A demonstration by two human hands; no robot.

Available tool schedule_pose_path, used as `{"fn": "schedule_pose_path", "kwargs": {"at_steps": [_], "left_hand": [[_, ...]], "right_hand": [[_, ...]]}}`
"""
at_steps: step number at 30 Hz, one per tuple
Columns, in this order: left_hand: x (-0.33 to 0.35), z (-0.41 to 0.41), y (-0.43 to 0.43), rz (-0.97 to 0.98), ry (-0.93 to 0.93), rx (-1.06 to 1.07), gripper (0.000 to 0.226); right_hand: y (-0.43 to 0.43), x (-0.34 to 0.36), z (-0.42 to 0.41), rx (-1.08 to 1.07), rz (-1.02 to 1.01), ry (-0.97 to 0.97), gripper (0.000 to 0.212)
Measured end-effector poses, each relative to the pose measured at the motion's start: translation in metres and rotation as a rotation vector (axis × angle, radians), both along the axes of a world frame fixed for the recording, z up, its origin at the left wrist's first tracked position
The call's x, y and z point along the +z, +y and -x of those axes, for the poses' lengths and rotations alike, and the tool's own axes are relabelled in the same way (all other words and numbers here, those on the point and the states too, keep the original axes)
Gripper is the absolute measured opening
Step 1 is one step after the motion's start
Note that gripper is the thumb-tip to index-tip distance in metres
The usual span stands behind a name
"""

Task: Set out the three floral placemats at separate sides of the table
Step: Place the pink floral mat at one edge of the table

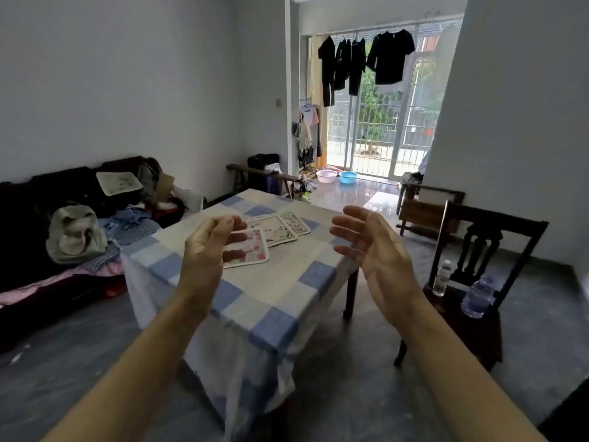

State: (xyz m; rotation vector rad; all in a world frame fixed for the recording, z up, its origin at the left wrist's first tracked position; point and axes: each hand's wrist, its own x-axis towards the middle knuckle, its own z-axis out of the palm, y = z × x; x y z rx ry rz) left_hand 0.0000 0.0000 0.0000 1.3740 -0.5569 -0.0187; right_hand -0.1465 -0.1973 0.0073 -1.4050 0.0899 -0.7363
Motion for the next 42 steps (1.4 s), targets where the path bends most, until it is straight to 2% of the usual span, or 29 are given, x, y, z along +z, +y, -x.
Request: {"fn": "schedule_pose_path", "kwargs": {"at_steps": [4,11,20,26,36,42], "left_hand": [[0.001,-0.036,-0.044,-0.017,0.033,0.002,0.040],[-0.043,-0.130,-0.108,0.049,0.116,0.043,0.028],[-0.019,-0.278,-0.161,0.145,0.085,0.105,0.030],[-0.045,-0.333,-0.192,0.104,0.151,0.178,0.036],[-0.105,-0.393,-0.270,0.061,0.257,0.413,0.031],[-0.100,-0.427,-0.304,0.046,0.270,0.574,0.028]], "right_hand": [[-0.040,-0.014,-0.038,0.009,-0.014,0.050,0.055],[-0.115,-0.043,-0.138,0.015,-0.018,0.110,0.049],[-0.195,-0.023,-0.281,0.049,0.024,0.131,0.051],[-0.241,-0.052,-0.353,0.065,-0.025,0.137,0.036],[-0.316,-0.106,-0.495,0.355,-0.104,0.180,0.040],[-0.365,-0.117,-0.575,0.512,-0.099,0.248,0.038]]}}
